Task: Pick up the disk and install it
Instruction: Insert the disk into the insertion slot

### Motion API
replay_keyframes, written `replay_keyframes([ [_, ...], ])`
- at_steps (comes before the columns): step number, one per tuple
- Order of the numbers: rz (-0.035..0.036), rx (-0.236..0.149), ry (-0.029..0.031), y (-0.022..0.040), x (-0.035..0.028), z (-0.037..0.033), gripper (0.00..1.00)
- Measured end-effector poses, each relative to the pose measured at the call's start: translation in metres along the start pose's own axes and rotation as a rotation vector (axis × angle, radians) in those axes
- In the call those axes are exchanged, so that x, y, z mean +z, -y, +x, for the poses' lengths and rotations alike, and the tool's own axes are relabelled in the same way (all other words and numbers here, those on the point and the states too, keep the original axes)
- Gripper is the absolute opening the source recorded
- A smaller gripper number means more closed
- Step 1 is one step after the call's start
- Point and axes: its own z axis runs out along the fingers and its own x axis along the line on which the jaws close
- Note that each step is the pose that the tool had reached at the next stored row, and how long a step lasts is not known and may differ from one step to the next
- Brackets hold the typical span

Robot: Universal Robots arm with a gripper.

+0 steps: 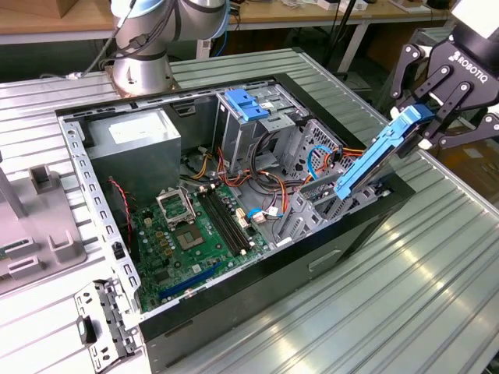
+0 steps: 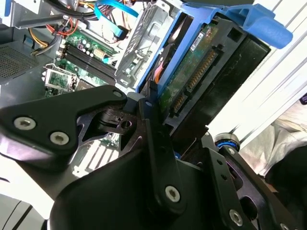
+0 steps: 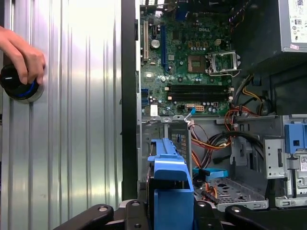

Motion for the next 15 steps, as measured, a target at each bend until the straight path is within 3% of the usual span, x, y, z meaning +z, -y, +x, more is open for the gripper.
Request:
replay_keyframes([
  [7, 0.0000, 0.000, 0.0000, -0.0028, 0.0034, -0.0105, 0.36],
  [10, 0.0000, 0.000, -0.0001, -0.0084, 0.0049, -0.0146, 0.36],
  [13, 0.0001, 0.000, 0.0001, -0.0180, 0.0084, -0.0210, 0.36],
  [15, 0.0000, 0.000, 0.0000, -0.0191, 0.0117, -0.0218, 0.36],
])
